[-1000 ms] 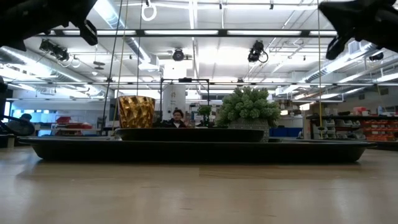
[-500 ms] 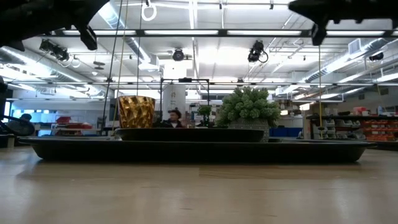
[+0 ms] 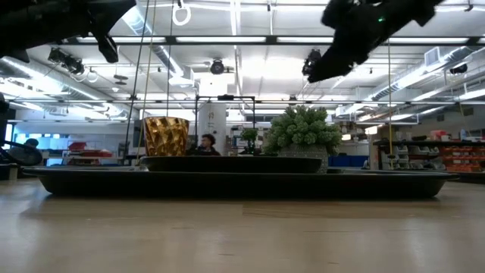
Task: Pick and place plate/cup/fork/spoon on tray
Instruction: Remove the gray potted plant from the black serving tray
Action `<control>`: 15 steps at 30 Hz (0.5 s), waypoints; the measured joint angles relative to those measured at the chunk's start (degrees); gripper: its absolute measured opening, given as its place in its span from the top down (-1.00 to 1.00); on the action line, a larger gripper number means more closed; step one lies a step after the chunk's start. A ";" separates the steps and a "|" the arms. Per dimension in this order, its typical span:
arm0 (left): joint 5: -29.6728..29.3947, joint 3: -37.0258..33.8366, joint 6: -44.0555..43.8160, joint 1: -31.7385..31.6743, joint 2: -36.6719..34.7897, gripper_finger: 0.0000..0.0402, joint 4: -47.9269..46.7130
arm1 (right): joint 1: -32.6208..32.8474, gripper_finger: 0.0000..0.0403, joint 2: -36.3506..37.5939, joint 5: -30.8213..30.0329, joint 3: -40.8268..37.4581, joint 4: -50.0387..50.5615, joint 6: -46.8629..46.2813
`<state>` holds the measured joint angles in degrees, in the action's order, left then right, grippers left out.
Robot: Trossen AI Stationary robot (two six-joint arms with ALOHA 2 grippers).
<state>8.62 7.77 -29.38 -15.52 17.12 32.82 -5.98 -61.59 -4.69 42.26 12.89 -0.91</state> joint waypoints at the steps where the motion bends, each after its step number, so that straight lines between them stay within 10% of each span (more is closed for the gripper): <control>1: -0.02 0.00 0.00 0.00 0.01 0.89 0.00 | -0.24 -0.02 -1.94 -0.09 1.82 1.88 2.44; 8: -0.49 0.00 0.03 -0.01 0.01 0.89 -0.02 | -4.21 -0.56 -14.19 -4.76 11.54 10.21 13.59; 15: -1.14 0.00 0.07 -0.01 0.00 0.89 -0.04 | -8.55 -0.58 -21.23 -0.36 12.52 10.75 14.63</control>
<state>7.49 7.77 -29.30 -15.53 17.12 32.77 -14.53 -82.81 -5.06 54.78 23.64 13.72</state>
